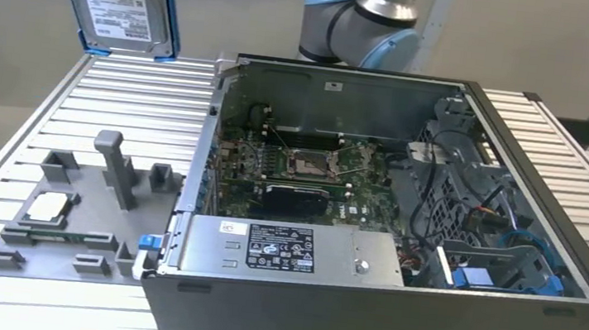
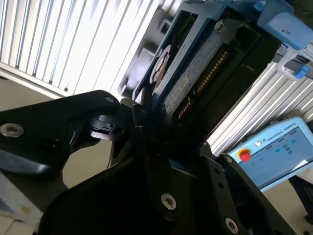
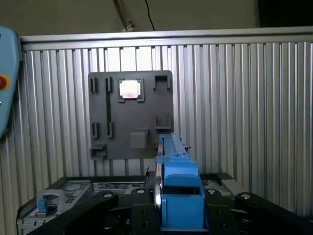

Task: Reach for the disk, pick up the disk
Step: 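Pick up the disk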

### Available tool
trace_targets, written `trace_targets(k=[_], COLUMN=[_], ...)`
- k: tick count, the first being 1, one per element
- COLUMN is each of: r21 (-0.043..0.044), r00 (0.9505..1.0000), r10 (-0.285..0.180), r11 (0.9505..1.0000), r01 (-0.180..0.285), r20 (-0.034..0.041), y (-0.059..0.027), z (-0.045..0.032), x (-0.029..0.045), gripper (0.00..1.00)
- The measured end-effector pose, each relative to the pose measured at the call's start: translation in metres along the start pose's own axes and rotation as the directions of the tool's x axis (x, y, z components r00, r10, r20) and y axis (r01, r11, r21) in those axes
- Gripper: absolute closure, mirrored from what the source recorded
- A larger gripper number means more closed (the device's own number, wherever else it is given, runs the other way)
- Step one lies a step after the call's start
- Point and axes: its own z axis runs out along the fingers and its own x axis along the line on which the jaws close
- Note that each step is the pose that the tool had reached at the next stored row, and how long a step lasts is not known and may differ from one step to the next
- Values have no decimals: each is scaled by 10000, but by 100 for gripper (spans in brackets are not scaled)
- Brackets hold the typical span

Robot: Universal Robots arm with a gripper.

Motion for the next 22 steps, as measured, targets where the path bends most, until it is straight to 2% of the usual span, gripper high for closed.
trace_targets(k=[13,22], r21=[-10,-13], r00=[10000,10000], r10=[-1,-2], r11=[10000,10000], r01=[1,2], r20=[0,0], y=[-429,-693], z=[-8,-14], x=[-24,-38], gripper=[100,100])
